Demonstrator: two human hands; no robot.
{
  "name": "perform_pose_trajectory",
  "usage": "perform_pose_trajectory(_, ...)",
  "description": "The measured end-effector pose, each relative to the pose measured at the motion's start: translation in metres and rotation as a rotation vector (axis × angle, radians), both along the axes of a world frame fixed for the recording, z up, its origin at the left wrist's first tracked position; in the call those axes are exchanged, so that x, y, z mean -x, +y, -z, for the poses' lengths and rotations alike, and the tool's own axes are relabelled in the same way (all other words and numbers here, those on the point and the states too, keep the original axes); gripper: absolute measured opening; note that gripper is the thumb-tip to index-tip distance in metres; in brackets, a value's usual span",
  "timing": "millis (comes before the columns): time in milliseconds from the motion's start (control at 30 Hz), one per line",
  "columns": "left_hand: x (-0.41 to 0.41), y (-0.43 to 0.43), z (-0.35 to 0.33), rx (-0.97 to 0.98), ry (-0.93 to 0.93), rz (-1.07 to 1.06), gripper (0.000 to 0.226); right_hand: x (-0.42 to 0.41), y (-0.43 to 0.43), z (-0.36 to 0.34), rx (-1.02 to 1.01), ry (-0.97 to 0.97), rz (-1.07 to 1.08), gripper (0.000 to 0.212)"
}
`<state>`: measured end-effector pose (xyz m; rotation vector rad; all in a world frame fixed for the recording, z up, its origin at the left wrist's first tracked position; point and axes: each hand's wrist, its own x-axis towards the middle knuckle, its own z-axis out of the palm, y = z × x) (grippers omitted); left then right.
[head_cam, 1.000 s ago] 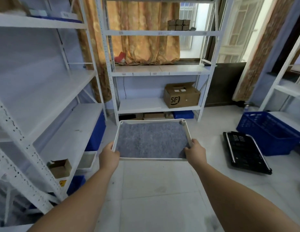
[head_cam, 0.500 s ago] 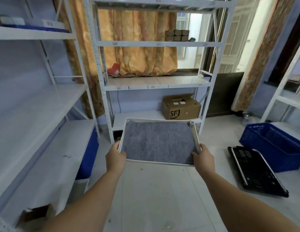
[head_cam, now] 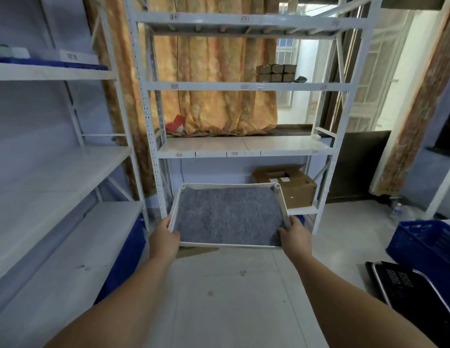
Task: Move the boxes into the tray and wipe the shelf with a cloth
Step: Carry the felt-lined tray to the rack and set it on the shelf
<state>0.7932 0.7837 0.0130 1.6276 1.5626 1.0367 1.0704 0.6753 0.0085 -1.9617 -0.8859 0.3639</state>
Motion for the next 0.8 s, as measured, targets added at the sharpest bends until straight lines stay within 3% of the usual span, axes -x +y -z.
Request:
perform_pose_trajectory(200,-0.056,0.050,0.005,-0.003,0.002,-0.064,0.045,-0.066,0.075,0.005,0.013,0.079,-0.065,0.038)
perform_pose_trajectory(467,-0.107,0.109,0.021,0.022,0.058,-0.040,0.046,-0.125,0.141,0.017,-0.059,0.178,-0.029,0.036)
perform_pose_trajectory(800,-0.175,0.219,0.037,0.036,0.046,0.010,0.046,-0.182,0.245,0.033,-0.139,0.523,0.101,0.035)
